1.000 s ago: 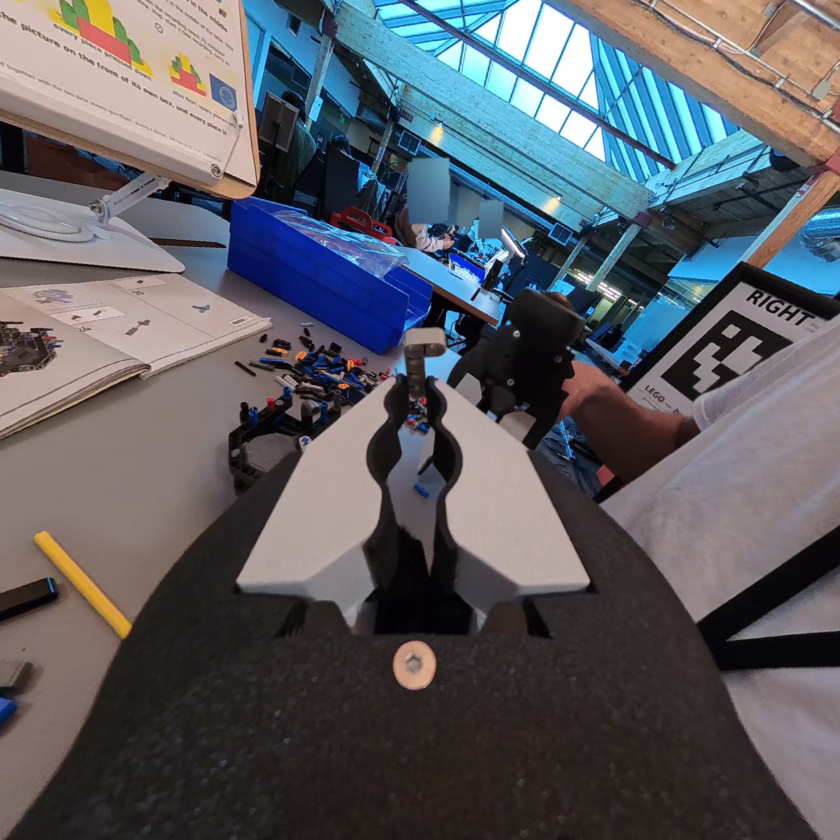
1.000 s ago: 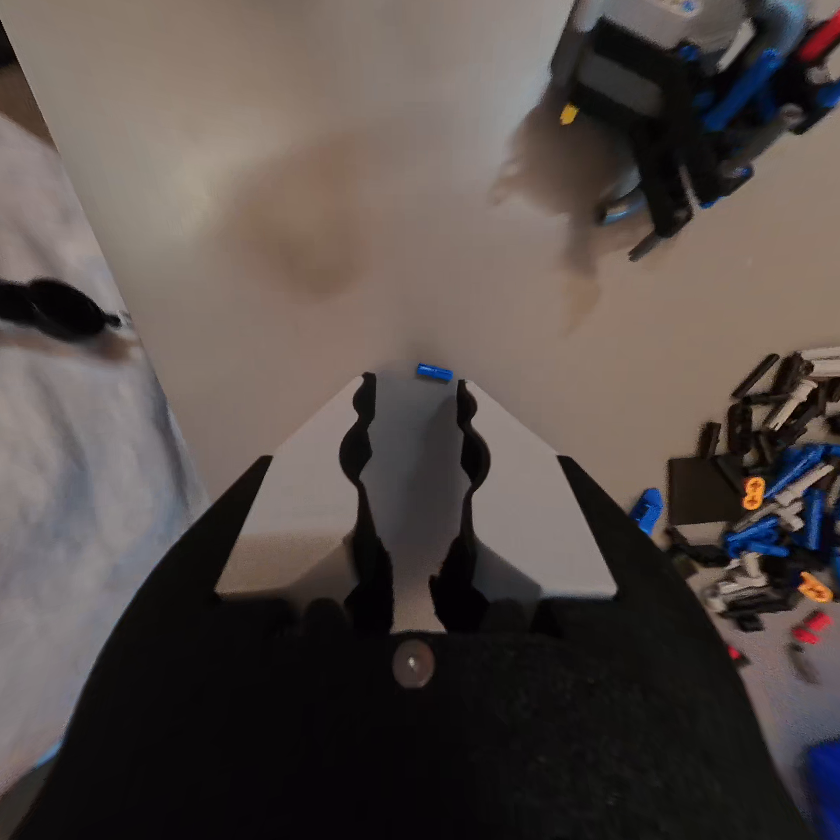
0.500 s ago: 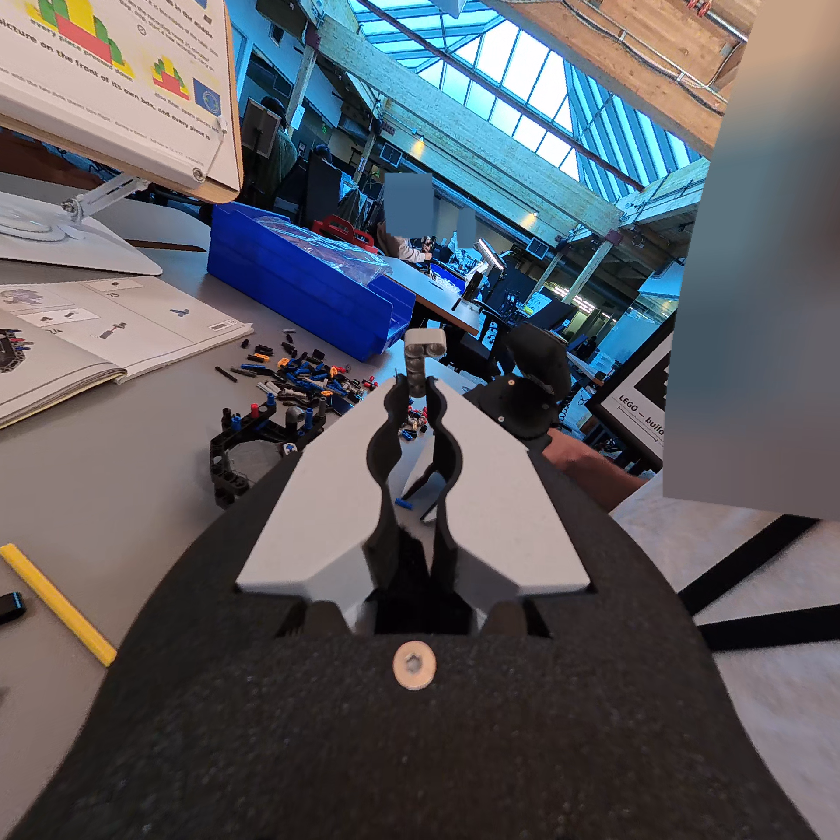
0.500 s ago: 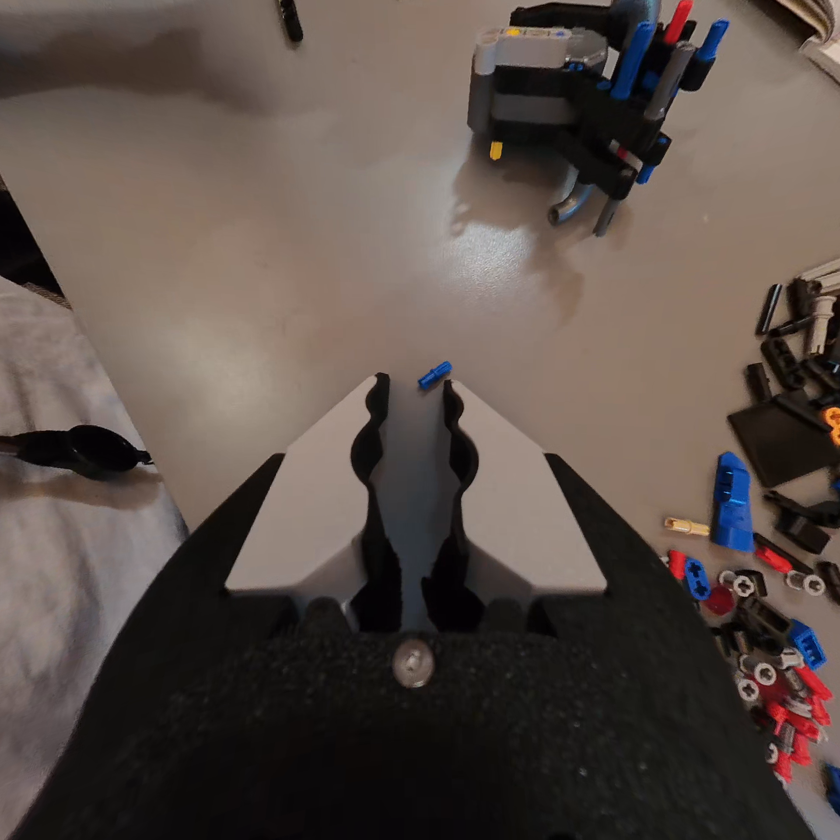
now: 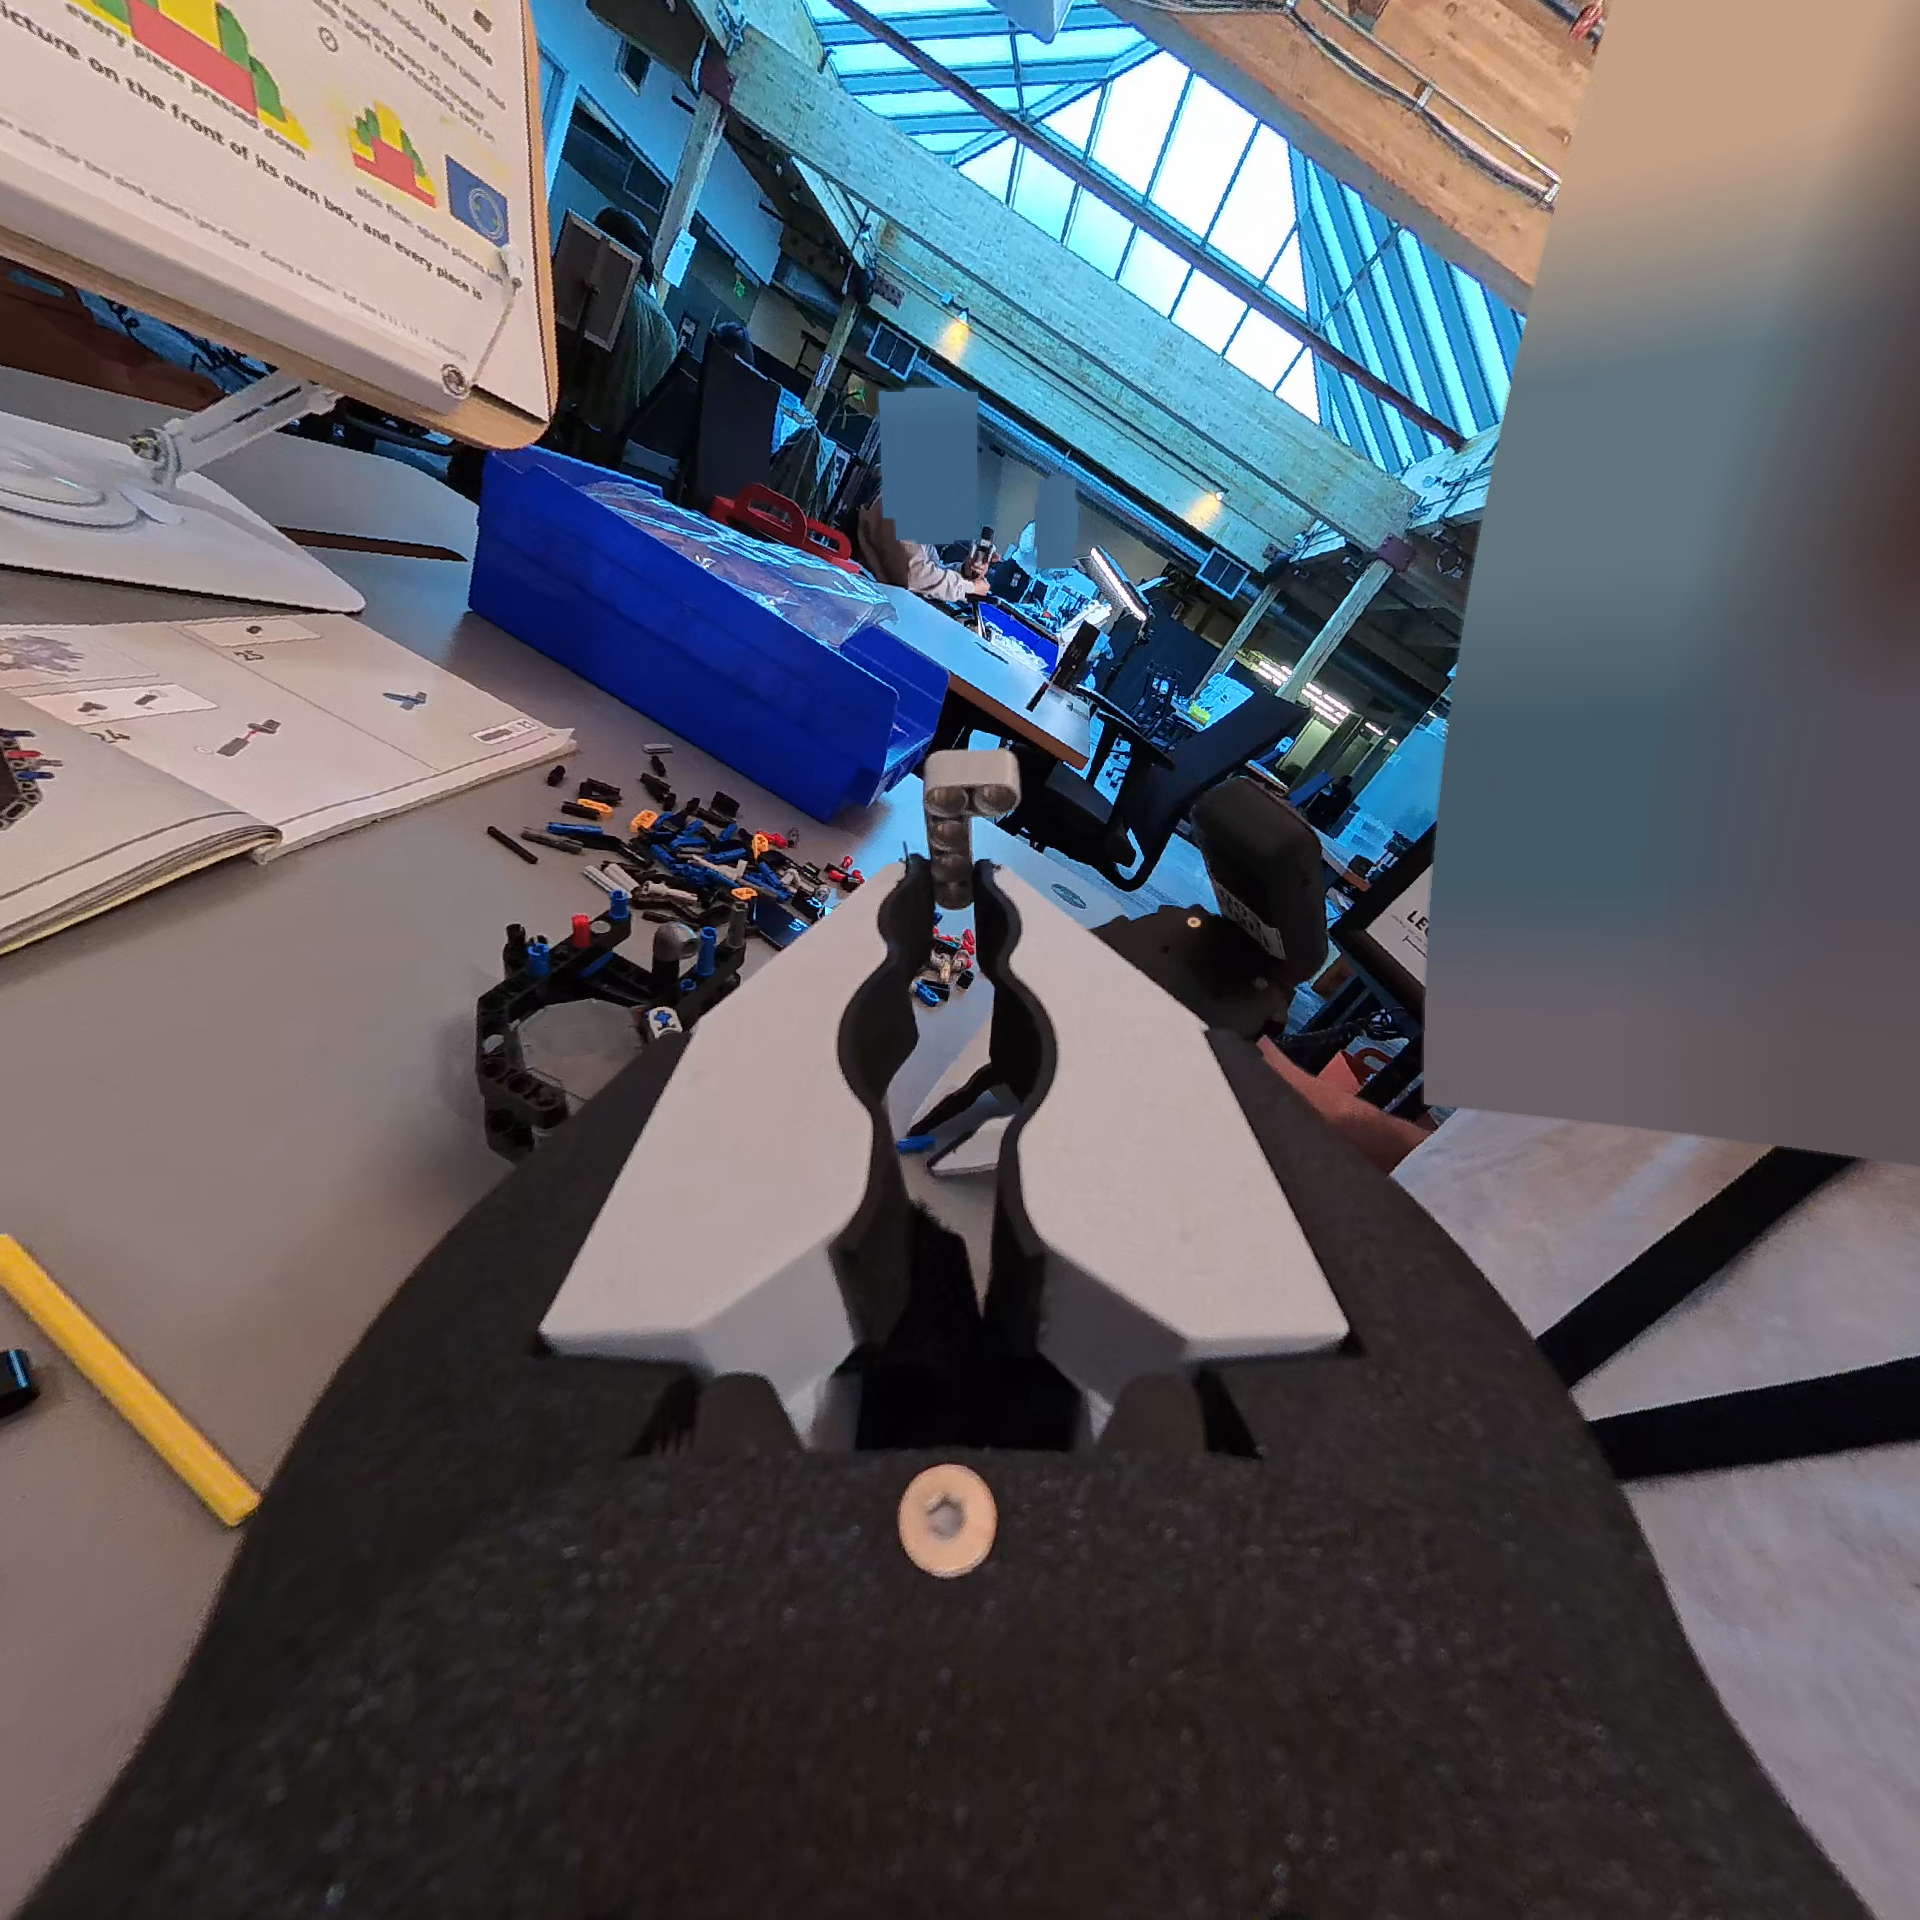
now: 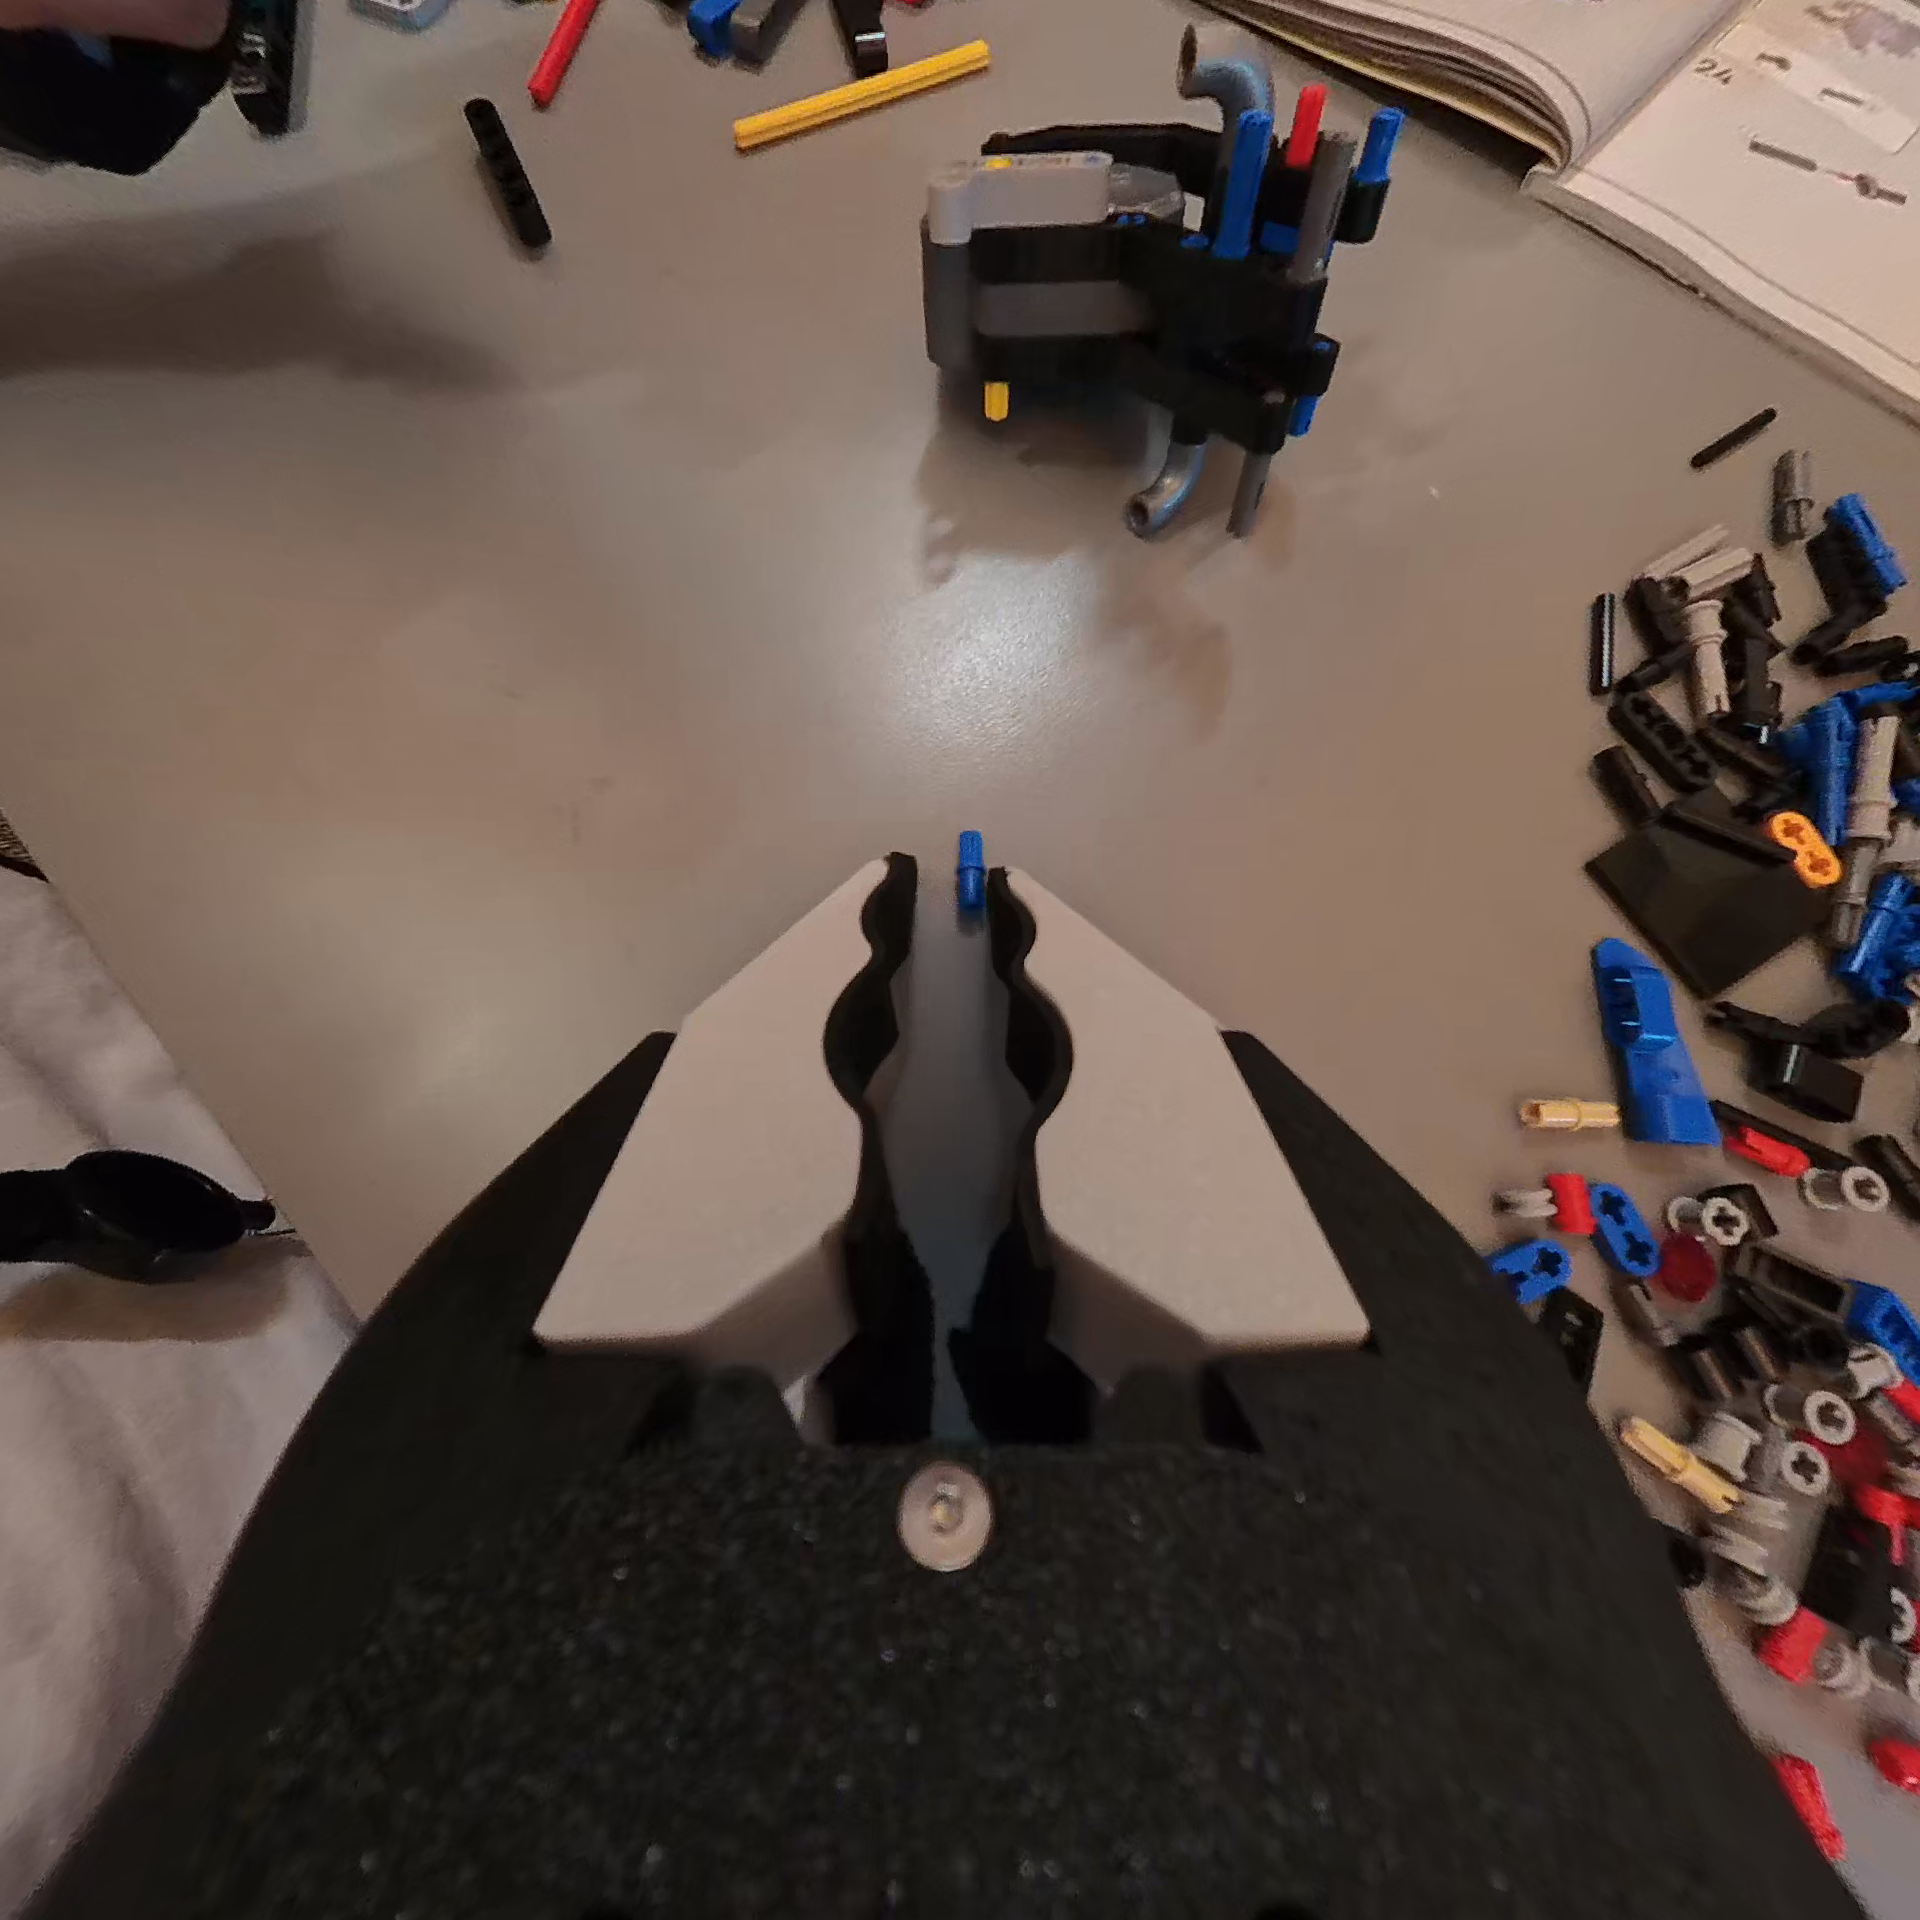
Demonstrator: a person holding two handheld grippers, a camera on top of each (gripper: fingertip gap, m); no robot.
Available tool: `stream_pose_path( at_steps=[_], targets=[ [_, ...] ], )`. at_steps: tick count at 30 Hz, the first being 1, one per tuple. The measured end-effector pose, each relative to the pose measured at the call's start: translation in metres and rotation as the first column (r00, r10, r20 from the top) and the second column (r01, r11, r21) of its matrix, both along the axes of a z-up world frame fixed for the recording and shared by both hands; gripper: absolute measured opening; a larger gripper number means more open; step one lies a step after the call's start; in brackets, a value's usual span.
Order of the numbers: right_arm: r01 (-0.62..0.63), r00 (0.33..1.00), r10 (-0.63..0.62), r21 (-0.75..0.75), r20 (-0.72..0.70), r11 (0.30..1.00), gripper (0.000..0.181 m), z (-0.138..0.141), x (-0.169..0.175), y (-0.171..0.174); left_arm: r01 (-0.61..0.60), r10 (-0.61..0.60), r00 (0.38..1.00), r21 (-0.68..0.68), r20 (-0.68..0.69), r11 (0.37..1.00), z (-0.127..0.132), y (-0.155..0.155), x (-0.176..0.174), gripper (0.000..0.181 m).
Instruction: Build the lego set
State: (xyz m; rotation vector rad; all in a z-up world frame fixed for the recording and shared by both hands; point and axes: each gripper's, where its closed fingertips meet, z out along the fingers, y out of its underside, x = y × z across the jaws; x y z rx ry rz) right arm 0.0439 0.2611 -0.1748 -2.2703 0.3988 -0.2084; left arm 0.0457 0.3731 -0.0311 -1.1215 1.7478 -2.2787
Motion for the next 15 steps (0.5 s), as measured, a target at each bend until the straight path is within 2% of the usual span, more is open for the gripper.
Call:
stream_pose_path(
  at_steps=[15],
  targets=[
    [-0.058,0.997,0.059,-0.024,0.055,0.998,0.004,-0.0001,0.0029,0.0024,0.023,-0.023,1.0,0.036,-0.008,0.999,-0.0066,-0.0085,-0.0004,0.006]
  ],
)
